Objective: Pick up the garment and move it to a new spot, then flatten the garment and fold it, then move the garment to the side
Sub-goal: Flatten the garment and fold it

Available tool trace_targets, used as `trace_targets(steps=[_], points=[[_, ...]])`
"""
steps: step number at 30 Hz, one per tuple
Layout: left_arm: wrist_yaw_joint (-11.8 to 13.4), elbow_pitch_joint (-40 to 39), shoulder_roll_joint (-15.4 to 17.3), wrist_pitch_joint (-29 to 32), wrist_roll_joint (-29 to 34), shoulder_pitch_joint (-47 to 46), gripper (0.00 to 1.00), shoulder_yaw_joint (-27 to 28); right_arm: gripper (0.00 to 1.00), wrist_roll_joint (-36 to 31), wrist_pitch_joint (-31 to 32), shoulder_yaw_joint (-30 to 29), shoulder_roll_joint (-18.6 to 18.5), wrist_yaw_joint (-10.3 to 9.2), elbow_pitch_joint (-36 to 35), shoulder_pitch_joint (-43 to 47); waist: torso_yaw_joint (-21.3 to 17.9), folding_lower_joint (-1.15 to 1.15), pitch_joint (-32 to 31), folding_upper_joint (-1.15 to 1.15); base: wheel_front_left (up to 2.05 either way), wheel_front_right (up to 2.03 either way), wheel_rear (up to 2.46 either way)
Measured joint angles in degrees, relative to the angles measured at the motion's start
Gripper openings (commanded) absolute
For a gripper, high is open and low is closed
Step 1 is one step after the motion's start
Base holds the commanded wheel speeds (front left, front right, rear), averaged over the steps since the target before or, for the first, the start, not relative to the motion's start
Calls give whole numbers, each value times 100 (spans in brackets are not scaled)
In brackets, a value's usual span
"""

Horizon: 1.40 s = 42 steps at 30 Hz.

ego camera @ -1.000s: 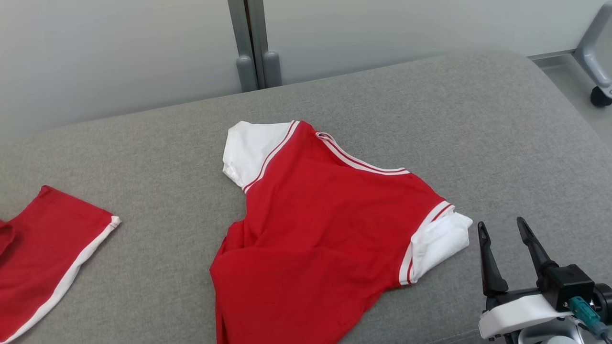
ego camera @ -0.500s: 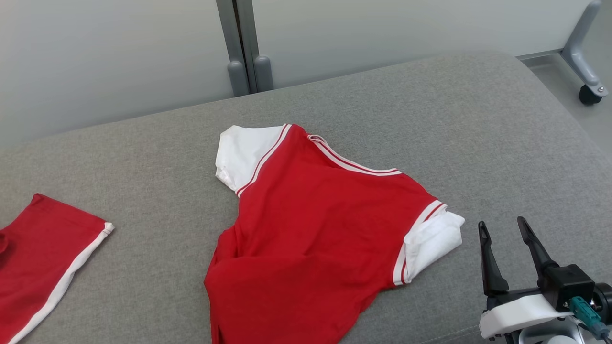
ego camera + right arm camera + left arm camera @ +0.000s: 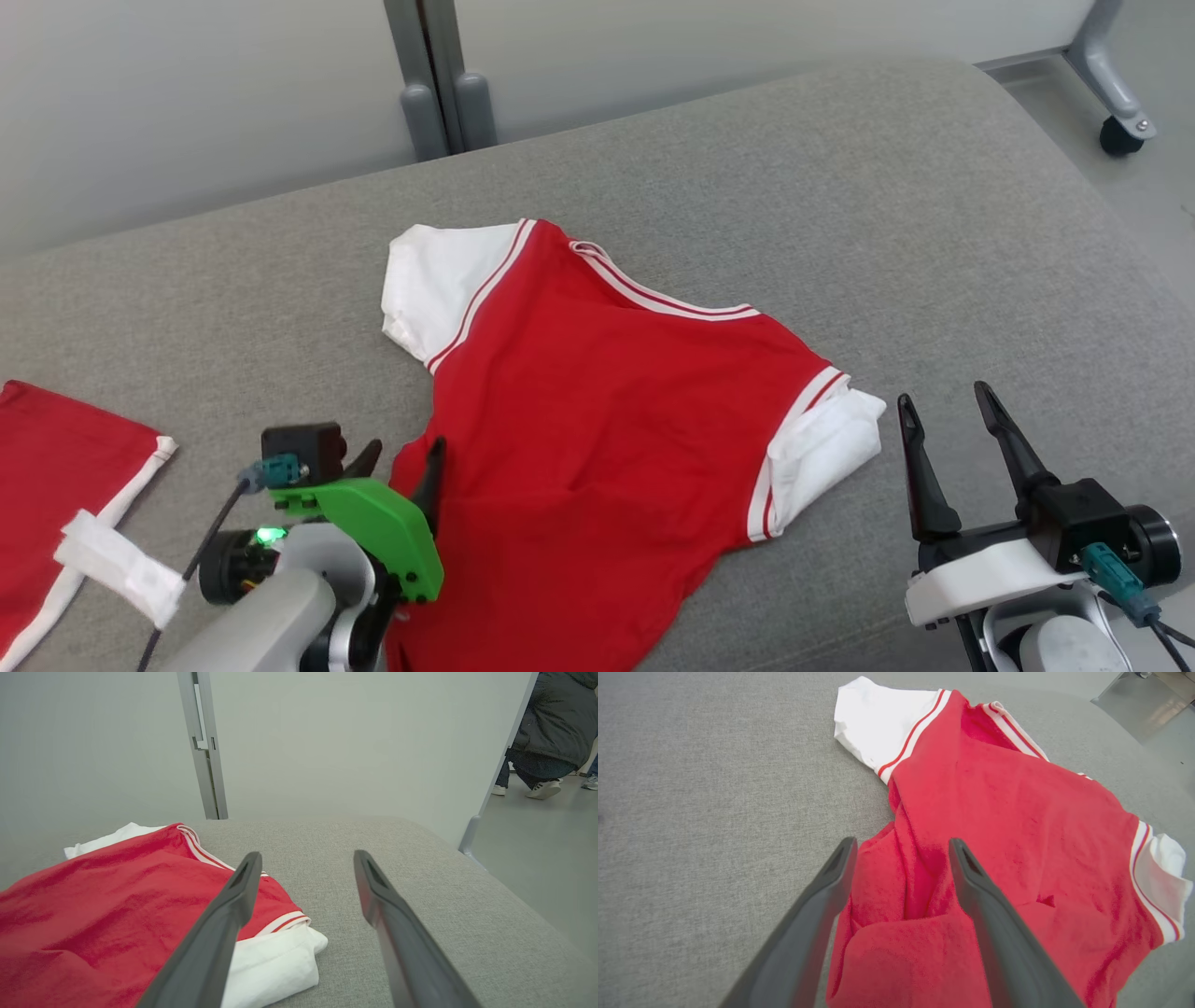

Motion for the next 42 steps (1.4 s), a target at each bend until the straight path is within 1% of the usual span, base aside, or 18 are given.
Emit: trace_targets(steps=[2, 6, 9, 10, 11, 12, 15, 17, 19, 21, 25, 31, 32, 33, 34, 35, 38, 42], points=[[-145, 427, -91, 207, 0, -297, 100, -25, 100, 23, 0, 10, 0, 0, 11, -50, -94, 0, 61, 0, 0, 0, 0], [-661, 1051, -319, 706, -170, -610, 100, -211, 100, 64, 0, -20, -2, 0, 34, -58, -302, 0, 195, 0, 0, 0, 0], [-988, 1317, -394, 857, -326, -717, 100, -194, 100, 135, 0, -35, -3, 0, 32, -68, -443, 0, 303, 0, 0, 0, 0], [-1033, 1396, -445, 854, -391, -742, 100, -158, 100, 161, 0, -46, -2, 0, 30, -83, -484, 0, 349, 0, 0, 0, 0], [-1053, 1478, -477, 858, -408, -776, 7, -146, 100, 171, 0, -52, -3, 0, 25, -101, -513, 0, 389, 0, 0, 0, 0], [-1054, 1586, -498, 832, -398, -848, 0, -137, 100, 193, 0, -55, -5, 0, 24, -120, -545, 0, 439, 0, 0, 0, 0], [-984, 1876, -498, 578, -245, -1159, 0, -35, 100, 250, 0, -13, -3, 0, 1, -207, -621, 0, 585, 0, 0, 0, 0], [-964, 2038, -557, 240, -242, -1418, 0, 192, 100, 277, 1, 35, -2, 0, 3, -279, -670, 0, 687, 0, 0, 0, 0], [-904, 2226, -660, -94, -293, -1667, 0, 449, 100, 307, 0, 87, -2, 0, 5, -353, -719, 0, 769, 0, 0, 0, 0], [-822, 2513, -686, -415, -236, -1969, 0, 606, 100, 324, 0, 125, -3, 0, 18, -434, -787, 0, 847, 0, 0, 0, 0], [-720, 3062, -627, -932, -25, -2550, 0, 787, 100, 342, 0, 166, -2, 0, 34, -551, -948, 0, 956, 0, 0, 0, 0], [-686, 3590, -520, -1223, 602, -3248, 0, 795, 100, 342, 0, 153, -2, 0, 63, -583, -1180, 0, 1064, 0, 0, 0, 0], [-649, 3673, -498, -1226, 733, -3334, 6, 816, 100, 343, 0, 146, -4, 0, 73, -583, -1214, 0, 1081, 0, 0, 0, 0], [-603, 3737, -479, -1236, 843, -3388, 25, 860, 100, 348, 0, 143, -4, 0, 81, -583, -1241, 0, 1094, 0, 0, 0, 0], [-577, 3820, -470, -1249, 910, -3399, 67, 898, 100, 356, 0, 145, -3, 0, 88, -583, -1266, 0, 1104, 0, 0, 0, 0], [-575, 3932, -471, -1251, 940, -3383, 100, 869, 100, 360, 0, 148, -2, 0, 93, -581, -1284, 0, 1105, 0, 0, 0, 0], [-456, 4047, -501, -1250, 1161, -3270, 100, 916, 100, 416, 0, 92, -2, 0, 97, -539, -1301, 0, 1061, 0, 0, 0, 0], [-453, 3794, -694, -1259, 1113, -2929, 100, 1250, 100, 416, 0, -41, -2, 0, 100, -382, -1231, 0, 959, 0, 0, 0, 0]])
